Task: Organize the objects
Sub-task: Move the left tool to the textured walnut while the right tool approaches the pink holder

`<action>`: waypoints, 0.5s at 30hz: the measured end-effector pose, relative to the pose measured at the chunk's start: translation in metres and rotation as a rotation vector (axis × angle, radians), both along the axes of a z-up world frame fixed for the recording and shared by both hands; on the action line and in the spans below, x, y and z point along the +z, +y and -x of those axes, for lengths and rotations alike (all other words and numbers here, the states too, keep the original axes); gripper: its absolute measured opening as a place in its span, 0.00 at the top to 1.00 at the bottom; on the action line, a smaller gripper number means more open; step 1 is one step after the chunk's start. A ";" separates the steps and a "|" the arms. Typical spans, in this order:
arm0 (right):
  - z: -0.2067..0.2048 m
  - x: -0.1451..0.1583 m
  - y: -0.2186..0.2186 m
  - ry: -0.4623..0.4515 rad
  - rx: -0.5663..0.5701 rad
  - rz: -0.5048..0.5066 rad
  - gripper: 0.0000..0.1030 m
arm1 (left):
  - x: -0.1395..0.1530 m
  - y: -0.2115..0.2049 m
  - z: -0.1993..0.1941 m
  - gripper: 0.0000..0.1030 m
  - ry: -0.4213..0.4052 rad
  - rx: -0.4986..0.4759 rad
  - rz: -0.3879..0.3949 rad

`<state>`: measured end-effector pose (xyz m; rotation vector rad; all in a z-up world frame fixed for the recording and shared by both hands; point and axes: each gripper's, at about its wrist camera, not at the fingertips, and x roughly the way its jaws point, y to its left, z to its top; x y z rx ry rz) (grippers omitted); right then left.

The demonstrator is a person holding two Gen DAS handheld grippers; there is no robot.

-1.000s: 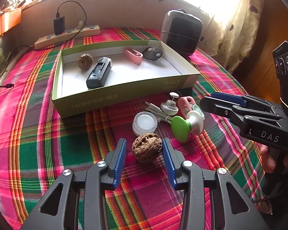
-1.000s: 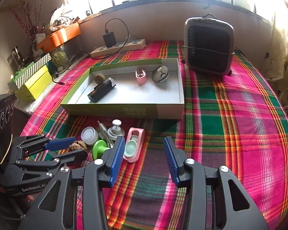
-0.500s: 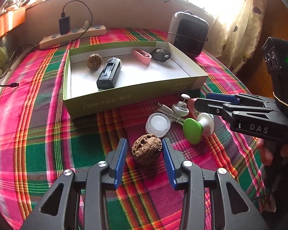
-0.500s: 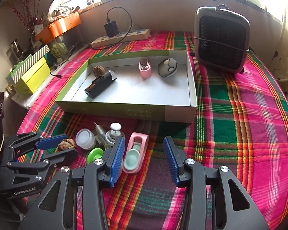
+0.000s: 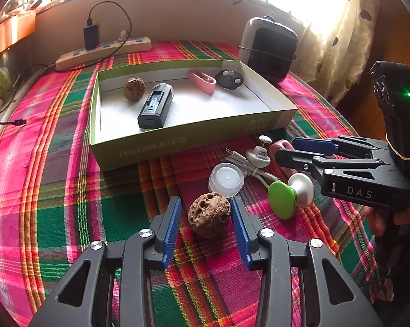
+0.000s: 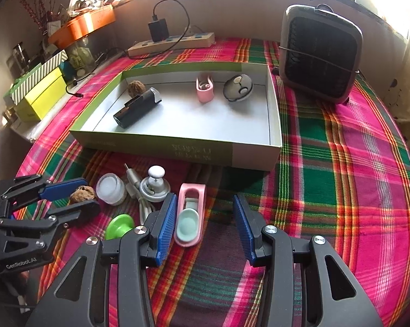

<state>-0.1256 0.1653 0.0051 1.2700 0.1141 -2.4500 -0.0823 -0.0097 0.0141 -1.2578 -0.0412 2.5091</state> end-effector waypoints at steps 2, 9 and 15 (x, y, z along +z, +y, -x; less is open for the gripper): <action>0.000 -0.001 0.003 -0.001 -0.007 0.002 0.58 | 0.000 0.001 0.000 0.65 0.002 -0.001 0.005; -0.001 -0.002 0.006 0.008 -0.020 -0.029 0.58 | 0.000 0.000 0.001 0.65 0.003 0.001 0.005; -0.004 -0.003 0.009 0.027 -0.024 -0.069 0.58 | 0.000 0.001 0.001 0.65 0.011 0.004 0.016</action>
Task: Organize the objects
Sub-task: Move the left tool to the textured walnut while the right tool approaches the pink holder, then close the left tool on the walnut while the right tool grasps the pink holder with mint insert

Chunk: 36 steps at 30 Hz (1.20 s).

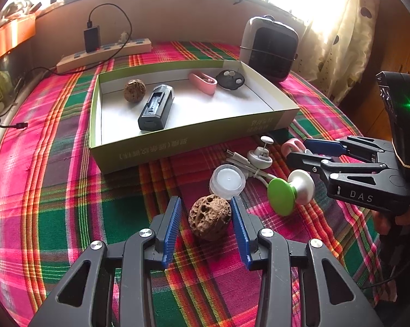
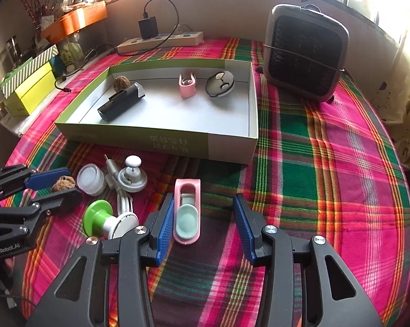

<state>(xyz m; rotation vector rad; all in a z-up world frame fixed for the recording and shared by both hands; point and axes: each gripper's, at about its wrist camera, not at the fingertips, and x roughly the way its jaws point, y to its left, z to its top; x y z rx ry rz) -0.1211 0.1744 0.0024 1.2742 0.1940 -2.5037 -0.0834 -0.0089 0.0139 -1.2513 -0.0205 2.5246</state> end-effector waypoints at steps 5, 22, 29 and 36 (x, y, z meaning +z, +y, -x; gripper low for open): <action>-0.003 -0.001 0.002 0.014 -0.003 -0.017 0.58 | 0.000 0.001 -0.001 0.65 0.004 0.005 0.004; -0.008 -0.002 0.001 0.053 -0.002 -0.027 0.58 | 0.000 0.001 -0.001 0.71 0.013 0.005 0.016; -0.010 -0.001 0.001 0.055 0.003 -0.022 0.65 | -0.001 -0.001 -0.001 0.73 0.017 0.009 0.014; -0.011 -0.001 0.001 0.056 0.003 -0.018 0.78 | -0.001 -0.001 -0.002 0.73 0.016 0.009 0.010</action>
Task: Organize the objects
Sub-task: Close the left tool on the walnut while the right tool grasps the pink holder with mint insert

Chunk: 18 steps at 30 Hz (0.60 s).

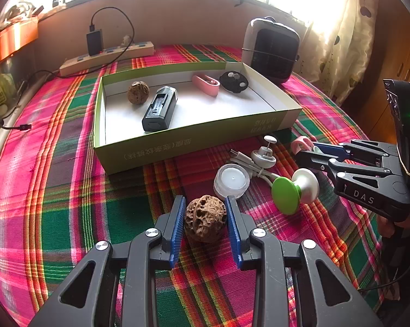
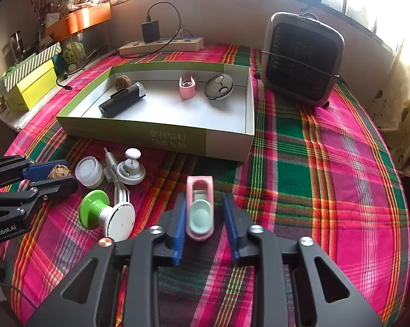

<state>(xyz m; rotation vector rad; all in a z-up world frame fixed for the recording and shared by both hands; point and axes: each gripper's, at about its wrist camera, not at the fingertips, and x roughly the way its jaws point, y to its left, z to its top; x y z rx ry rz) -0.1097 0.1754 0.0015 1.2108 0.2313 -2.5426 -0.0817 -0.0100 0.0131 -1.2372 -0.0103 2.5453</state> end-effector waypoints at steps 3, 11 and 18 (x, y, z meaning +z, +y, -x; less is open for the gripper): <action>0.000 0.000 0.000 0.000 -0.002 0.002 0.80 | 0.000 0.000 0.000 0.73 0.000 0.000 0.000; 0.000 0.000 0.002 -0.001 -0.005 0.009 0.82 | 0.000 0.000 0.001 0.73 0.001 0.000 0.001; 0.000 0.000 0.002 -0.001 -0.005 0.010 0.82 | 0.000 0.000 0.000 0.73 0.004 0.001 0.002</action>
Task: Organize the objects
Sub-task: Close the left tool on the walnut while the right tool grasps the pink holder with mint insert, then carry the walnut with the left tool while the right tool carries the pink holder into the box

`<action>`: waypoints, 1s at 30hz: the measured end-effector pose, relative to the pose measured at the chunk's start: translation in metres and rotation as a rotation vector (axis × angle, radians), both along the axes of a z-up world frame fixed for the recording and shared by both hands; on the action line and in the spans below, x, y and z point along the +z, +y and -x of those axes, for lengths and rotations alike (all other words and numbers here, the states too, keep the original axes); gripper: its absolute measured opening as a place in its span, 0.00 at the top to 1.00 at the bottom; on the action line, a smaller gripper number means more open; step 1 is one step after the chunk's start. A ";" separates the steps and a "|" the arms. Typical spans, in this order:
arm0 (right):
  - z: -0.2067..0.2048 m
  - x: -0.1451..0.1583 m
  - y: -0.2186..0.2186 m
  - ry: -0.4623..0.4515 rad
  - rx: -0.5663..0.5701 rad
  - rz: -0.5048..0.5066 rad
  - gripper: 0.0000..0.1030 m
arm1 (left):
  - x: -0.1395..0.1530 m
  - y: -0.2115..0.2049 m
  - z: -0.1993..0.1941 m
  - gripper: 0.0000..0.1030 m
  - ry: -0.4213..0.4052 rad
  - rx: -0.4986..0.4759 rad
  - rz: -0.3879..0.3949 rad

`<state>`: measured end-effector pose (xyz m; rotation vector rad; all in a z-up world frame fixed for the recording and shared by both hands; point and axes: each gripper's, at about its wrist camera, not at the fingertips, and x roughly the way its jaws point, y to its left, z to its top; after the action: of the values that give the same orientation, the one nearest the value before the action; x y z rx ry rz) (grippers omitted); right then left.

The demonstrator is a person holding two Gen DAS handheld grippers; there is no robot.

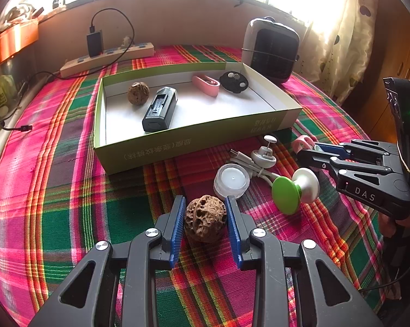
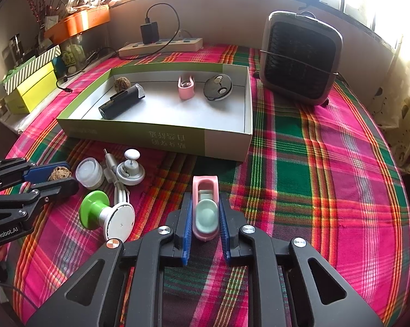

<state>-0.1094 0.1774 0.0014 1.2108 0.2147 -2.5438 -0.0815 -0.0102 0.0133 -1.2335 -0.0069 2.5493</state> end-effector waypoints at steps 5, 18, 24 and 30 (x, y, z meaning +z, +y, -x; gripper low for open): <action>0.000 0.000 0.000 0.000 0.000 -0.001 0.82 | 0.000 0.000 0.001 0.73 0.001 0.000 0.000; 0.000 0.000 0.000 0.000 0.000 0.001 0.82 | 0.000 0.001 -0.001 0.74 0.004 0.001 0.007; 0.001 0.000 0.000 -0.001 -0.006 0.001 0.82 | 0.001 0.001 0.002 0.74 0.007 0.002 0.021; 0.001 0.000 0.000 -0.003 -0.007 0.004 0.82 | 0.002 0.002 0.004 0.74 0.008 -0.003 0.033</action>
<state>-0.1101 0.1779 0.0018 1.2152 0.2052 -2.5471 -0.0859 -0.0085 0.0149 -1.2349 0.0391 2.5617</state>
